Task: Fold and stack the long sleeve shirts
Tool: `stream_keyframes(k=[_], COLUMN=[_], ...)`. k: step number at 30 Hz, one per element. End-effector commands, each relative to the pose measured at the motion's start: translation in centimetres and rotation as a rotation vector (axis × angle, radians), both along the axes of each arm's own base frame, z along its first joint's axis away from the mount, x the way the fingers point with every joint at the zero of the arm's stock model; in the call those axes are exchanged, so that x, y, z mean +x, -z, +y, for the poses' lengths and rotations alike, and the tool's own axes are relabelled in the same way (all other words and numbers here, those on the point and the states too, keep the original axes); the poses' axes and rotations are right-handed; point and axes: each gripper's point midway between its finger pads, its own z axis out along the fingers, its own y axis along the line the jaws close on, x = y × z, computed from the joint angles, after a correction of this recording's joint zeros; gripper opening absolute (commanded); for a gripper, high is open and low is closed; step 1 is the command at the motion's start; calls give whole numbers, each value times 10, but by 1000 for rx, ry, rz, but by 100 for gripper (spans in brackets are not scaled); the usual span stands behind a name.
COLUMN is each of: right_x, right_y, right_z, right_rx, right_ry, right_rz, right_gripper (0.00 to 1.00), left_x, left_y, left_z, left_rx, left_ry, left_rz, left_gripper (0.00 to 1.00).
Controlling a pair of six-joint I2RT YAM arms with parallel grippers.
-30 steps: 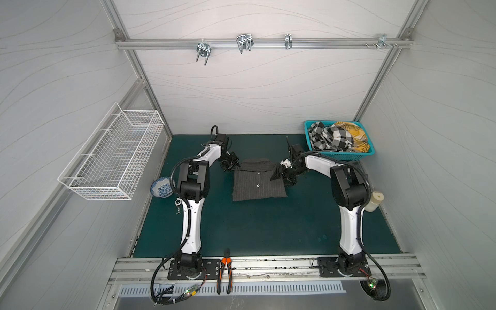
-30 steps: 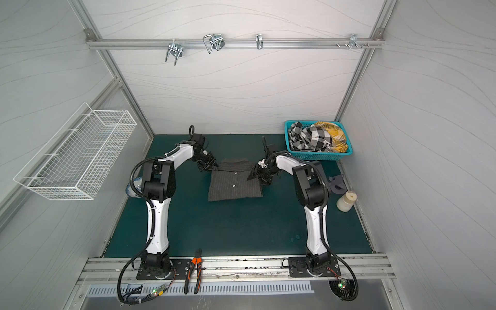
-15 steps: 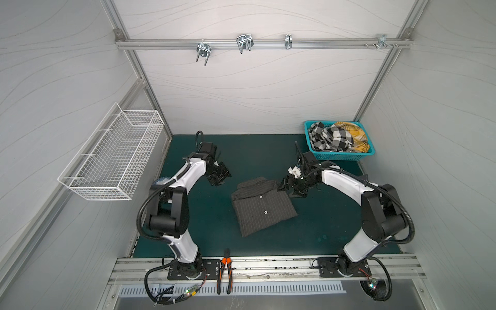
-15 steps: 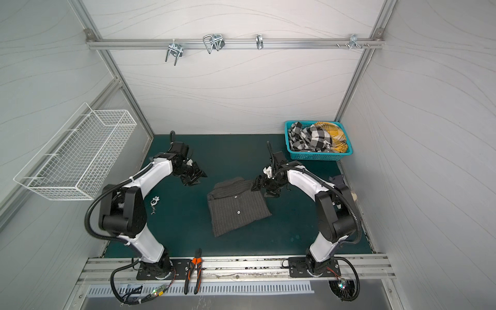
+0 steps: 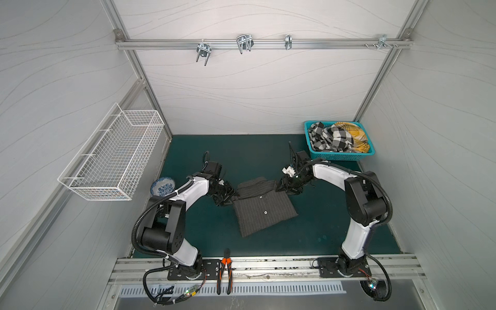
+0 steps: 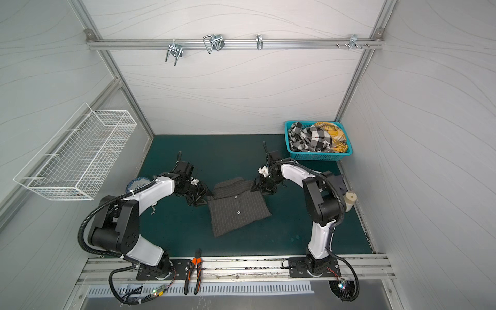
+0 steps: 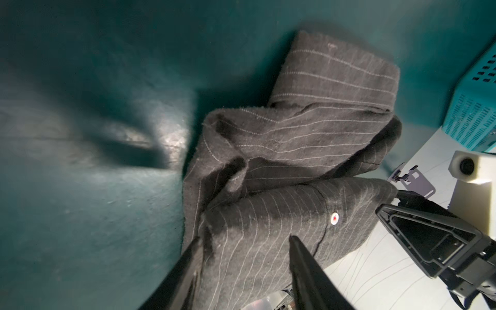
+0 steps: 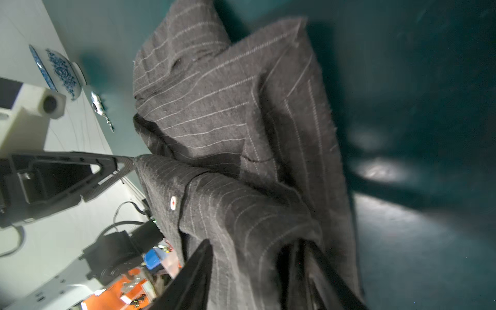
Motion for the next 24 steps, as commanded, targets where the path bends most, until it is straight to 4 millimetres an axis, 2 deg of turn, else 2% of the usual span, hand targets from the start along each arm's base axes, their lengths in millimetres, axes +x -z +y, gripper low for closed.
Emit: stream_keyframes(k=[1, 6, 9, 12, 15, 17, 21, 24], right_x=[-5, -10, -10, -7, 1, 8, 14, 17], right_y=[-3, -7, -7, -7, -8, -10, -10, -3], right_z=[5, 2, -1, -4, -8, -9, -4, -2], right_rx=[9, 10, 1, -9, -6, 2, 24, 13], right_ry=[-20, -11, -6, 5, 32, 48, 38, 31], right_rz=[0, -13, -21, -39, -49, -47, -39, -20], right_gripper=[48, 48, 46, 42, 41, 44, 44, 47], left_x=[3, 7, 11, 15, 17, 16, 15, 14], left_y=[-1, 7, 8, 7, 12, 15, 21, 24], left_z=[-4, -5, -6, -7, -7, -7, -8, -8], left_rx=[-21, -13, -17, -15, -8, -6, -12, -15], left_ry=[-21, -10, -5, -1, 11, 16, 13, 14], left_rz=[-19, -5, -8, -21, -12, -1, 4, 12], left_gripper=[50, 41, 29, 23, 21, 20, 23, 24])
